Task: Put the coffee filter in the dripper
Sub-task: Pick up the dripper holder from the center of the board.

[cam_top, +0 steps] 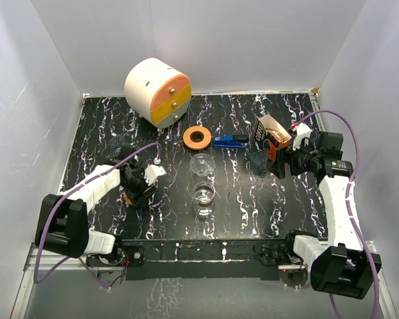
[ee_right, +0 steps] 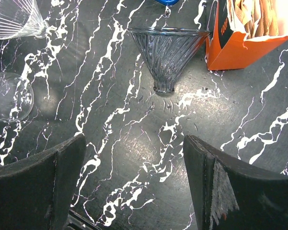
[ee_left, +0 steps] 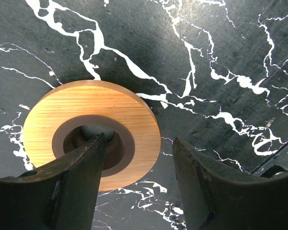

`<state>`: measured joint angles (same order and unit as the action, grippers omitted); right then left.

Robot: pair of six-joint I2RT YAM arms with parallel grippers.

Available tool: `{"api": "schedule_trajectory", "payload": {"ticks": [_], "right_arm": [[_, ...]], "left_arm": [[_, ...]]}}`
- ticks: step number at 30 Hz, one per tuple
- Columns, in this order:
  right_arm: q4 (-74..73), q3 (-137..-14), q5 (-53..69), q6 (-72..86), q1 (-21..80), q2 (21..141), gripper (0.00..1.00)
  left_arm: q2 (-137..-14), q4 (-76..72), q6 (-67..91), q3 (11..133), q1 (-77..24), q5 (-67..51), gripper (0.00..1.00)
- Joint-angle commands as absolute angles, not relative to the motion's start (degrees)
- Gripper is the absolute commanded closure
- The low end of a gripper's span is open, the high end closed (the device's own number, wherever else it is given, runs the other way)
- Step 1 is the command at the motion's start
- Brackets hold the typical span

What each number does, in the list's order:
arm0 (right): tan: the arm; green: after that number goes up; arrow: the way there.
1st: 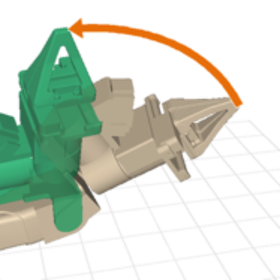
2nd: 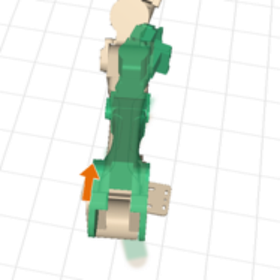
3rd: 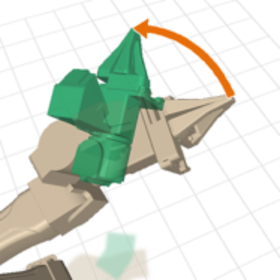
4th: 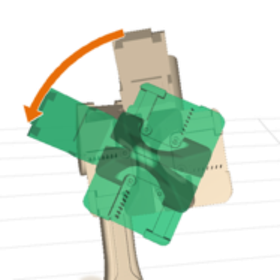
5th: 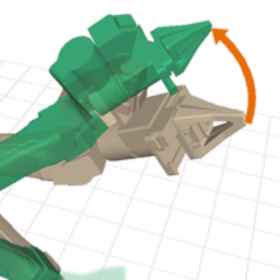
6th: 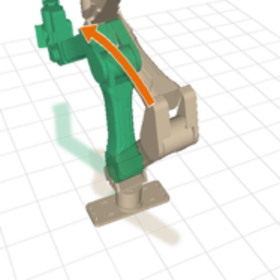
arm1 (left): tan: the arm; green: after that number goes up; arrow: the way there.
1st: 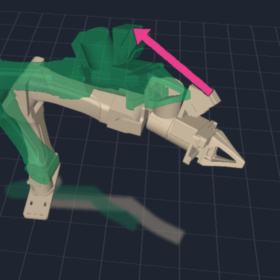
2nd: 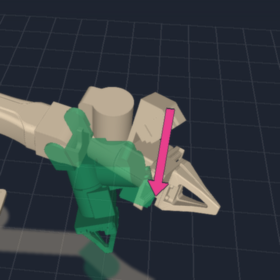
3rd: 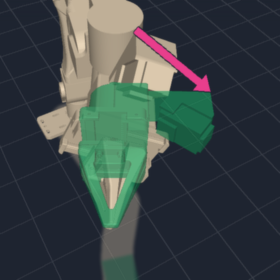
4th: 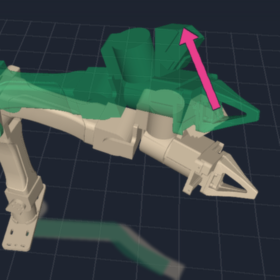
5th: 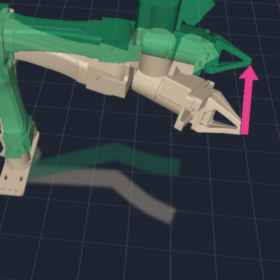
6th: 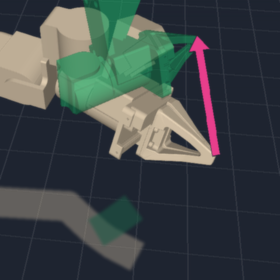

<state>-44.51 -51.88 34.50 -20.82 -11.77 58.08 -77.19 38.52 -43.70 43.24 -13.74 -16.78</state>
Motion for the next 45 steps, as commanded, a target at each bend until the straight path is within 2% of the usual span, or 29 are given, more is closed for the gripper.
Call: {"api": "schedule_trajectory", "payload": {"ticks": [1, 7, 13, 16, 21, 28, 35, 45], "right_arm": [[-41.3, -51.8, 35.9, -20.7, -12.4, 56.9, 0.19], [-41.2, -51.4, 36.0, -20.7, -12.7, 56.7, 0.16], [-41.2, -51.2, 36.1, -20.7, -12.9, 56.6, 0.15], [-41.2, -51.2, 36.2, -20.7, -13.0, 56.7, 0.15], [-41.1, -51.1, 36.1, -20.7, -13.2, 56.8, 0.14], [-40.9, -50.8, 35.9, -20.7, -13.6, 57.0, 0.14], [-40.6, -50.5, 35.0, -20.9, -13.9, 57.3, 0.13], [-41.0, -50.5, 34.8, -21.0, -16.4, 57.4, 0.13]], "left_arm": [[-77.5, 37.6, -43.1, 41.7, -15.1, -14.4, 0.45], [-77.8, 36.7, -41.8, 40.6, -16.3, -13.3, 0.53], [-75.5, 38.0, -41.2, 40.9, -16.9, -13.7, 0.70], [-73.6, 40.3, -41.3, 42.1, -17.0, -14.4, 0.75], [-69.9, 46.7, -42.0, 47.0, -17.4, -17.7, 0.77], [-68.4, 54.1, -42.3, 60.2, -19.3, -25.1, 0.78], [-72.4, 58.9, -43.1, 74.3, -25.0, -30.8, 0.78], [-80.9, 59.5, -40.5, 87.4, -37.9, -31.6, 0.78]]}}
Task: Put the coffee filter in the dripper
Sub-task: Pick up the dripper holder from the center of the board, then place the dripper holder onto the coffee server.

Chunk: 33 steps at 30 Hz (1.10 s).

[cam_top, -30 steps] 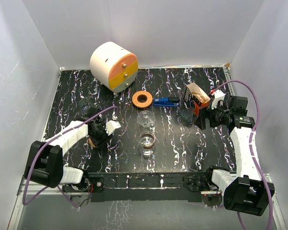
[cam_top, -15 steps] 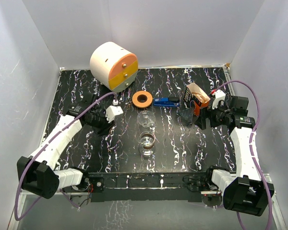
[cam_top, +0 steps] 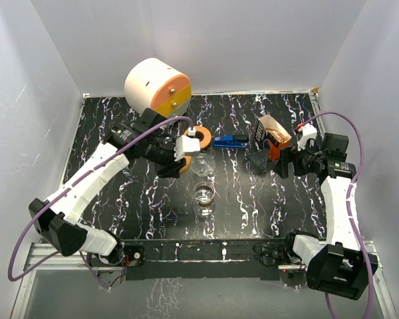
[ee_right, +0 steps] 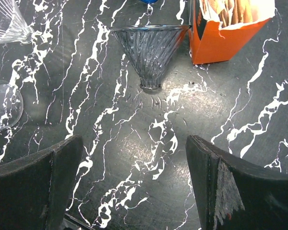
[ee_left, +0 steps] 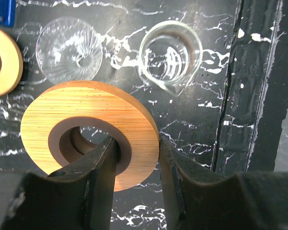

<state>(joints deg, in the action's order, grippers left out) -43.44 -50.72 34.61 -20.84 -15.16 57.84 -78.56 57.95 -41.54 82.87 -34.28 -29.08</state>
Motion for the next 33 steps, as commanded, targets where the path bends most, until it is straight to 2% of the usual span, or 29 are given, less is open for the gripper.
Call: {"api": "schedule_trajectory", "payload": {"ticks": [1, 16, 33], "right_arm": [[-41.0, -50.4, 34.8, -21.0, -16.7, 57.3, 0.13], [-40.6, -49.7, 34.8, -20.9, -18.4, 56.7, 0.12], [-39.7, -48.3, 34.5, -20.9, -18.6, 55.7, 0.10]], "left_arm": [[-81.7, 59.4, -40.2, 88.3, -38.9, -31.2, 0.78], [-90.0, 60.2, -39.5, 89.4, -52.4, -22.5, 0.78], [-94.4, 60.3, -39.9, 89.2, -58.0, -17.3, 0.76]]}}
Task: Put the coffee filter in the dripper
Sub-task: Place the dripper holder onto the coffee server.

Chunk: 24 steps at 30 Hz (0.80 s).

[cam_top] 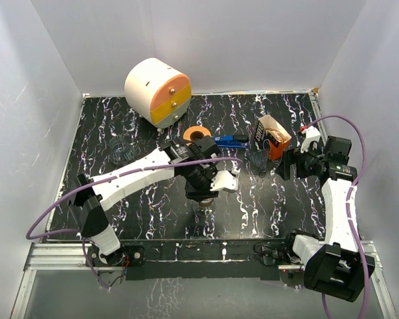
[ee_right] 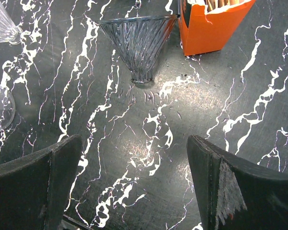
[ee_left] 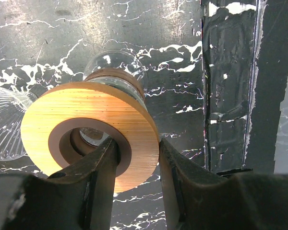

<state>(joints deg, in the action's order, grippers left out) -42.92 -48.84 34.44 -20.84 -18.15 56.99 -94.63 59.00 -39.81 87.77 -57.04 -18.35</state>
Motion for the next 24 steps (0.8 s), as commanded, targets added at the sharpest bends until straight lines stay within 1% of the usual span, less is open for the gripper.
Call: {"api": "schedule_trajectory", "payload": {"ticks": [1, 11, 16, 24], "right_arm": [[-39.7, -48.3, 34.5, -20.9, -18.6, 55.6, 0.10], [-39.7, -48.4, 34.6, -20.9, -18.7, 55.7, 0.09], [-39.7, -48.3, 34.5, -20.9, -18.7, 55.4, 0.09], [-40.0, -48.7, 35.2, -20.9, -18.7, 55.9, 0.09]], "left_arm": [[-94.5, 60.4, -39.9, 89.1, -58.2, -17.1, 0.76], [-95.0, 59.5, -39.8, 87.0, -59.1, -16.3, 0.70], [-94.9, 59.3, -39.5, 86.4, -59.3, -16.3, 0.62], [-94.5, 59.4, -38.8, 87.3, -59.3, -17.4, 0.47]]}}
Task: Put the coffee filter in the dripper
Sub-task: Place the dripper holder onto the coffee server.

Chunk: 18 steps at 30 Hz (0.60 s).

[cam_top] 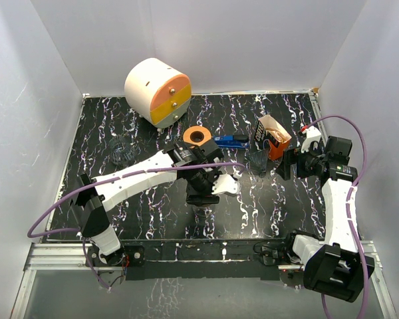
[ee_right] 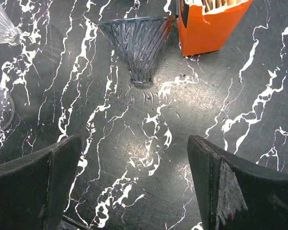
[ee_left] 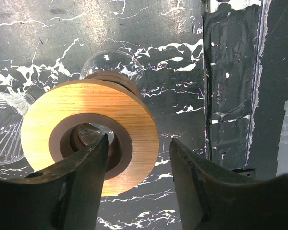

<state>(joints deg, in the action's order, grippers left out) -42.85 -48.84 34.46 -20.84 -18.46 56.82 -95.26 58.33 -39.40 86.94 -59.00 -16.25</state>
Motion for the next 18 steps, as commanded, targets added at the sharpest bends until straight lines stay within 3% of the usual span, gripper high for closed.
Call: {"api": "schedule_trajectory", "payload": {"ticks": [1, 7, 18], "right_arm": [[-40.1, -48.8, 35.3, -20.9, -18.7, 56.0, 0.09], [-40.4, -49.8, 36.0, -21.0, -18.7, 57.3, 0.09], [-40.2, -50.8, 36.9, -20.9, -18.7, 58.1, 0.09]], "left_arm": [[-94.3, 59.5, -38.6, 87.6, -59.3, -17.6, 0.44], [-93.0, 60.1, -37.7, 91.2, -59.2, -17.6, 0.23], [-90.4, 59.3, -32.3, 97.5, -51.6, -23.9, 0.15]]}}
